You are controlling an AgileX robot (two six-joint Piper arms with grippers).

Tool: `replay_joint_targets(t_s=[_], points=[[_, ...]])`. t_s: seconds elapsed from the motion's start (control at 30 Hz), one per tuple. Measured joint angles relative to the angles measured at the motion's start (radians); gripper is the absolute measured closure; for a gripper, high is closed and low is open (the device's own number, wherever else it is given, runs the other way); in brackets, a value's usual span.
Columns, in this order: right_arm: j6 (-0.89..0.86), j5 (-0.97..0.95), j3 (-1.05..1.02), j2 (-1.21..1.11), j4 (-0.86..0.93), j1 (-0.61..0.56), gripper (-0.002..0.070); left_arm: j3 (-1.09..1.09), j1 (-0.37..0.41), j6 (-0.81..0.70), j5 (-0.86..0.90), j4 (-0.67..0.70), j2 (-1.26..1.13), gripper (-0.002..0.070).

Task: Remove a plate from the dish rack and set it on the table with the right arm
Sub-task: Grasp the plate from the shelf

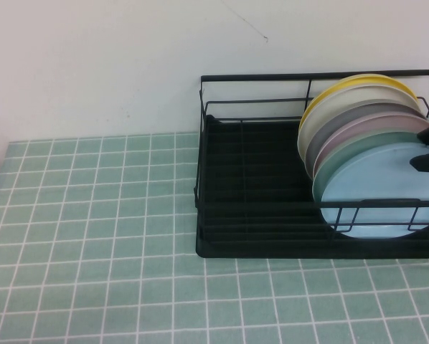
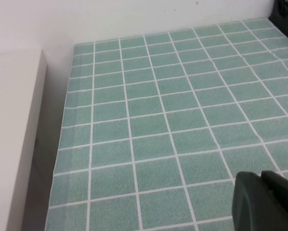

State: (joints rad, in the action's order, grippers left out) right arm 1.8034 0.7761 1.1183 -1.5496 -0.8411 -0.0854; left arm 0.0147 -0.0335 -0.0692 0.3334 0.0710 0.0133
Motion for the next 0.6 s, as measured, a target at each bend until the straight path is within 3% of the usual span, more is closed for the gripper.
replay_joint_targets(t_s=[0.6], points=[[0.065, -0.099, 0.008, -0.064, -0.002, 0.000, 0.0348, 0.000, 0.000, -0.002, 0.000, 0.000, 0.000, 0.0678]])
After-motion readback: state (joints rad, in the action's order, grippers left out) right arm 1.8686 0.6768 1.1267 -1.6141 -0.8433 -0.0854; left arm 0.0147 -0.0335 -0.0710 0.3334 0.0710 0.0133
